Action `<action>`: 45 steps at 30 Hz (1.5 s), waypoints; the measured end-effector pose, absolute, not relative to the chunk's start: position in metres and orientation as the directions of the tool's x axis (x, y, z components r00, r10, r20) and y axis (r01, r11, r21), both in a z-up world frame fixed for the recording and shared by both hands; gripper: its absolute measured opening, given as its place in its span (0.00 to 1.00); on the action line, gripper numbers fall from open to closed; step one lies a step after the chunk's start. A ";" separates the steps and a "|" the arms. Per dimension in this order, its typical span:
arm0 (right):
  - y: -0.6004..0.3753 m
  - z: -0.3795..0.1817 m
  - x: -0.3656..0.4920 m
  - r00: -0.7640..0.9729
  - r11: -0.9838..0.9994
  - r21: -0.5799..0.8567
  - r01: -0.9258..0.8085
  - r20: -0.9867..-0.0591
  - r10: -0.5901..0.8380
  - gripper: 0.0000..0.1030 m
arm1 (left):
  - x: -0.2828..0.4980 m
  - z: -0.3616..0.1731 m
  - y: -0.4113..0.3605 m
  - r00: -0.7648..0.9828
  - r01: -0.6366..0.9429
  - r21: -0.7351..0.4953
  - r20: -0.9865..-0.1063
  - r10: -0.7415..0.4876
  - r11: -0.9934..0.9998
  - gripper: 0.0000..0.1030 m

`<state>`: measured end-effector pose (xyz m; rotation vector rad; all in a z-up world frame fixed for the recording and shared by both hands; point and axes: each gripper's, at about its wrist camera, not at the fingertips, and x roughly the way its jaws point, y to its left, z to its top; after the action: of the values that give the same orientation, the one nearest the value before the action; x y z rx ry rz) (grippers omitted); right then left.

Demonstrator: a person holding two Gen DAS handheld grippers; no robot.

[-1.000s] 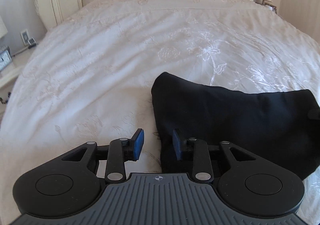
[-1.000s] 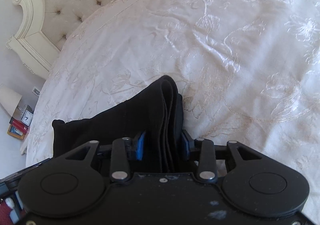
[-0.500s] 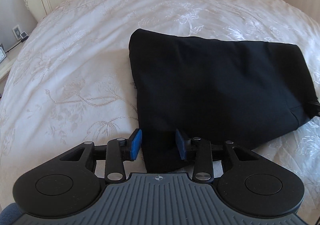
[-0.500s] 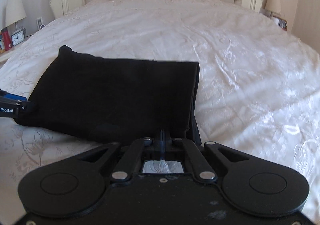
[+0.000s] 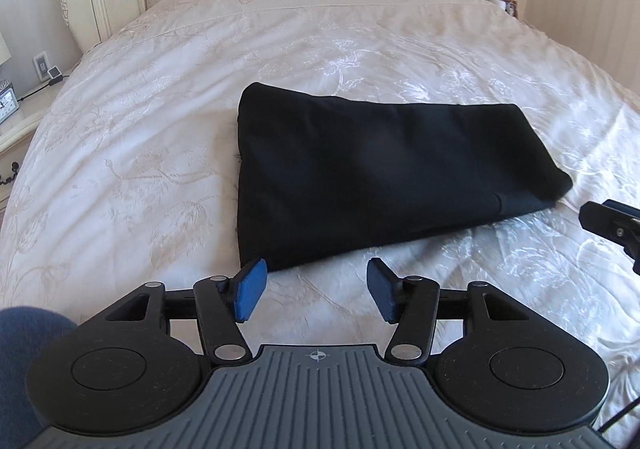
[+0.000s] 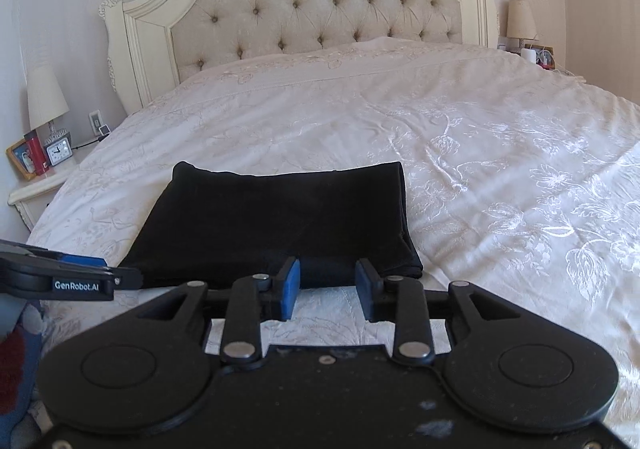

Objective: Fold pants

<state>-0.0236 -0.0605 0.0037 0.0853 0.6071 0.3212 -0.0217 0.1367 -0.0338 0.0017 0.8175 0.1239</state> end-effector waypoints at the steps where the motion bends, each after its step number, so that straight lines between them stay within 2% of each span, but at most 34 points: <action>1: -0.060 0.005 -0.031 0.780 0.948 0.186 -0.259 -0.539 0.319 0.37 | -0.026 -0.035 0.133 0.677 -0.109 0.047 -0.728 0.109 0.993 0.54; 6: -0.061 0.006 -0.046 0.778 0.939 0.252 -0.234 -0.531 0.336 0.41 | -0.040 -0.035 0.123 0.690 -0.115 0.033 -0.717 0.103 0.993 0.55; 9: -0.055 0.004 -0.042 0.785 0.960 0.195 -0.203 -0.554 0.278 0.43 | -0.042 -0.032 0.119 0.708 -0.171 0.091 -0.681 0.187 0.981 0.58; 11: -0.052 0.001 -0.040 0.779 0.968 0.169 -0.187 -0.575 0.251 0.44 | -0.041 -0.030 0.120 0.715 -0.181 0.089 -0.672 0.193 0.979 0.58; 18: -0.046 -0.001 -0.042 0.773 0.968 0.134 -0.211 -0.583 0.249 0.44 | -0.038 -0.036 0.125 0.682 -0.185 0.073 -0.709 0.181 0.980 0.58; 45: -0.047 -0.006 -0.036 0.746 0.965 0.134 -0.225 -0.613 0.259 0.46 | -0.037 -0.040 0.121 0.672 -0.168 0.076 -0.720 0.170 0.983 0.58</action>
<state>-0.0363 -0.0466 -0.0059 0.0530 0.6783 0.2646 -0.0373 0.1212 -0.0398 0.0033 0.8114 0.1904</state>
